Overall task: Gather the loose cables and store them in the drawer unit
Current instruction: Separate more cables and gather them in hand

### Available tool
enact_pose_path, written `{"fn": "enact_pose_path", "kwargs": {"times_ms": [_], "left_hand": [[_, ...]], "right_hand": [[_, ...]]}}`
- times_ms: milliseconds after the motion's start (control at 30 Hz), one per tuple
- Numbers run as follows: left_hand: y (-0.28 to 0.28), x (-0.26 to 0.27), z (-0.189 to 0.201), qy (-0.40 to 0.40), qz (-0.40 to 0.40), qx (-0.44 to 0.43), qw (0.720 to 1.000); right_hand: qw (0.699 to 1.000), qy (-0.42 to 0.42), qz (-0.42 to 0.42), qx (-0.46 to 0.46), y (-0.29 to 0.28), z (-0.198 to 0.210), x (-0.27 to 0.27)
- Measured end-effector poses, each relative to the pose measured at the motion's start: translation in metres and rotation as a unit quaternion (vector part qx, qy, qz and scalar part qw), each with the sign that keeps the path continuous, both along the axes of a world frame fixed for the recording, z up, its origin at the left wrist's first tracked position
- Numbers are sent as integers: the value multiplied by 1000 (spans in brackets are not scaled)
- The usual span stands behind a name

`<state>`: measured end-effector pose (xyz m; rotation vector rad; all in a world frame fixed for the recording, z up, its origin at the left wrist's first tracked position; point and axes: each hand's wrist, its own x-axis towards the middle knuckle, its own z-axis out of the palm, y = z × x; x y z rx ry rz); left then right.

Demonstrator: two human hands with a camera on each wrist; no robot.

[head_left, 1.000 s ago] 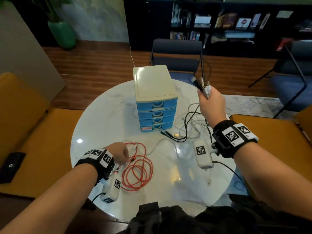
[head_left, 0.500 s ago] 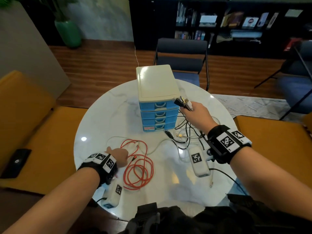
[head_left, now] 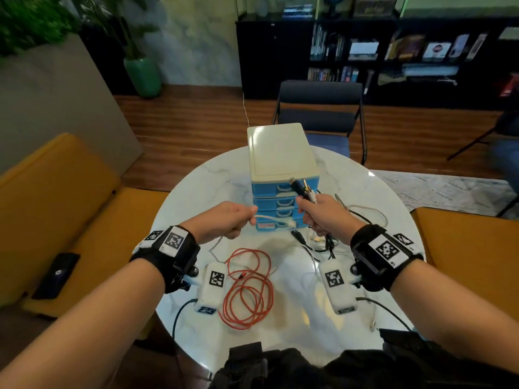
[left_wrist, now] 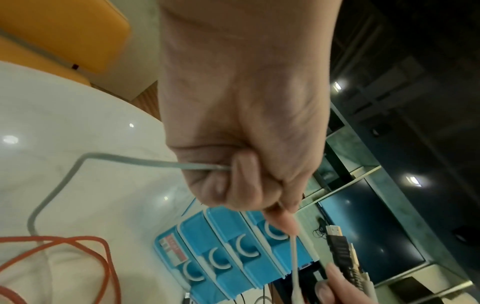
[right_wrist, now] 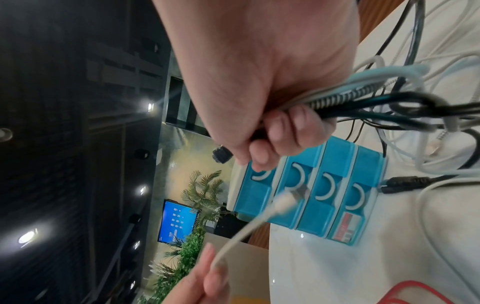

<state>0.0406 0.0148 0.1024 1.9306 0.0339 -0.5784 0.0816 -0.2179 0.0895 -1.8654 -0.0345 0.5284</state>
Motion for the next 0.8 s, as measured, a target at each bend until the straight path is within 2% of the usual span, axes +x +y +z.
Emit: {"fn": "enact_pose_path", "kwargs": {"times_ms": [100,200,300,467,633,800], "left_hand": [[0,-2,2,0,9,-124,992],[-4,-5,2,-13,-2,-163,987],[-14,-8,0,-14,-25,-141,990],[-35,-13,-9,-19,-73,-77,994],[-43,-16,-16,-29,-79,-75,994],[-26,-20,-27,-16,-88,-54,994]], "right_hand": [[998,0,-17,60,4,5,1],[983,72,-17,165,6,7,3],[954,148,3,262,10,6,3],[934,183,22,307,23,11,-2],[930,130,-11,343,30,9,-5],[938,38,-107,328,22,19,1]]}}
